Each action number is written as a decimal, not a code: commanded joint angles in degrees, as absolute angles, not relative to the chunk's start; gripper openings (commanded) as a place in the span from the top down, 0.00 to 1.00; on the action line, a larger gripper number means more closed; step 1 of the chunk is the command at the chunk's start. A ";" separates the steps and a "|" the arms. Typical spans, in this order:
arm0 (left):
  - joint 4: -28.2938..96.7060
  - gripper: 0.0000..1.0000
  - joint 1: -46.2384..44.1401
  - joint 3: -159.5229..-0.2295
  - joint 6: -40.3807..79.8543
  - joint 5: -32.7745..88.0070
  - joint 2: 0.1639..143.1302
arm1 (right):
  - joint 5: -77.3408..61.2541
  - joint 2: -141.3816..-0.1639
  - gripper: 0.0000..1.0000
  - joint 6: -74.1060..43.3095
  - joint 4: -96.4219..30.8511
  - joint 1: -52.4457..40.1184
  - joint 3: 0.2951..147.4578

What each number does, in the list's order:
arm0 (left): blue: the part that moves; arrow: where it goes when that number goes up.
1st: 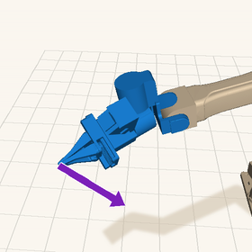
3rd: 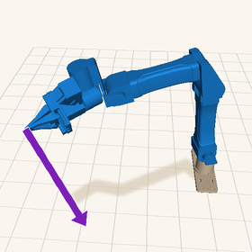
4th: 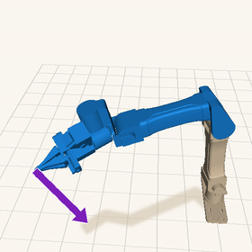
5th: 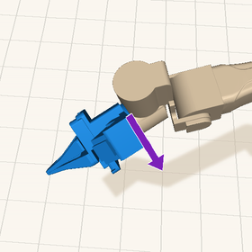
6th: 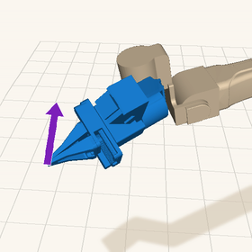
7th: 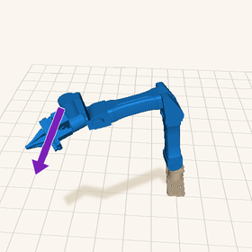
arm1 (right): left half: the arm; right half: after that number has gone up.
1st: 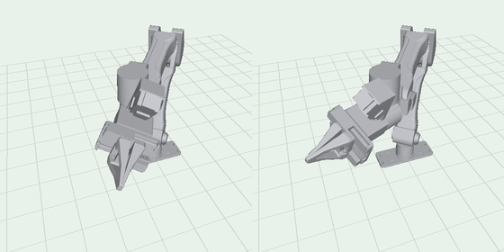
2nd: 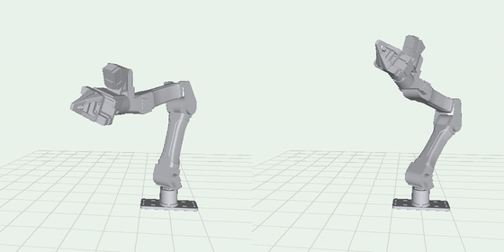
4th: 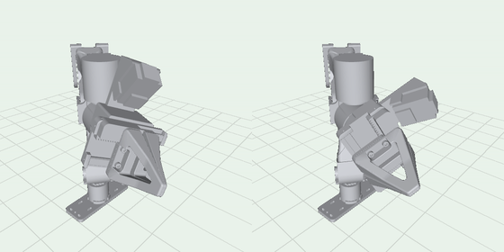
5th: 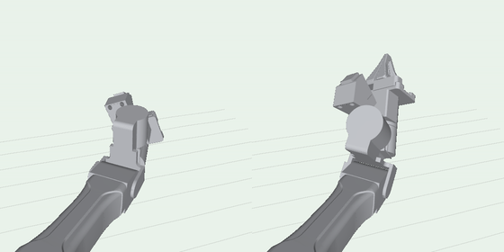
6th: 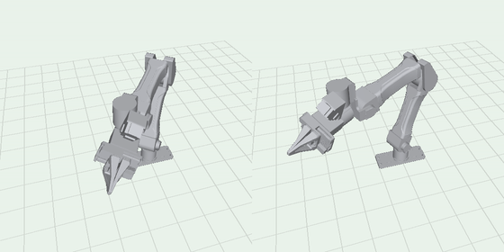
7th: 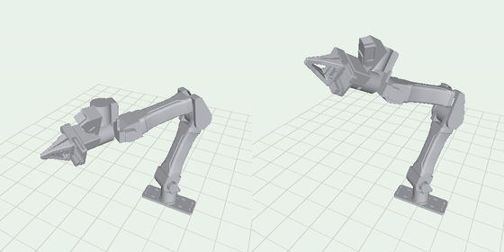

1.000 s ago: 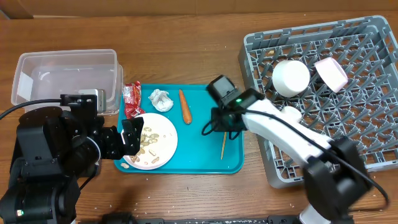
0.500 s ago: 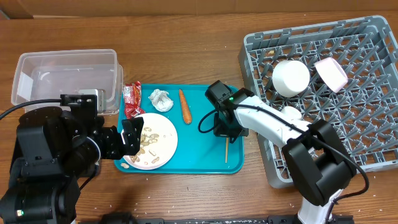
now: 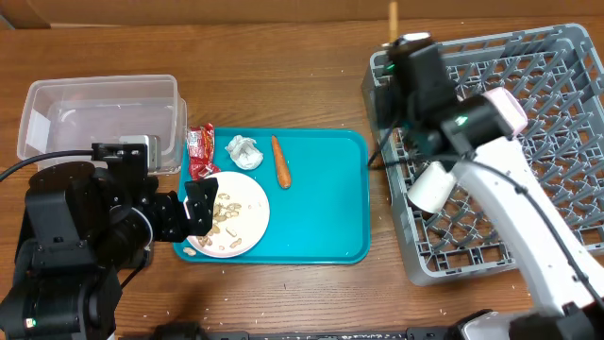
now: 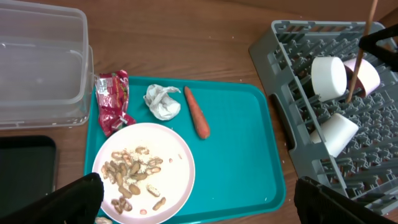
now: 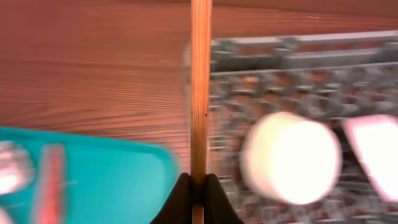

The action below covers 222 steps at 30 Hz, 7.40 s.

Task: Sort waste into correct bins and load items into the dishwasher
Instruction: 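Carry the second chopstick with the right gripper into the rack, then release the chopstick and retract the right gripper to the rack's front right, then reach the left gripper to the orange carrot and grasp it, then drop the carrot onto the black tray with the left gripper, then grasp the white tissue on the teal tray with the left gripper, then drop the tissue into the clear plastic bin with the left gripper, then grasp the red snack wrapper with the left gripper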

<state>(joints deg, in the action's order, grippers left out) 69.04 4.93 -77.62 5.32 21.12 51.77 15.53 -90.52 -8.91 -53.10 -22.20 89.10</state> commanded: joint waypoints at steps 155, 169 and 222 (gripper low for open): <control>57.52 0.27 -5.23 -70.41 15.05 -2.70 87.02 | -9.96 -48.75 0.00 -10.31 -76.88 -17.63 95.59; 32.01 0.08 -11.27 -70.19 13.61 -5.13 105.14 | -9.96 -48.75 0.00 -10.31 -76.88 -17.63 95.59; 44.27 0.35 -10.81 -77.14 21.04 -25.96 110.24 | -9.96 -48.75 0.00 -10.31 -76.88 -17.63 95.59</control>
<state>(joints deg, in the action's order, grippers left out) 46.02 -11.14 -77.03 18.13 -19.97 108.20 -10.04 -48.86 -10.48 -77.17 -17.34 95.24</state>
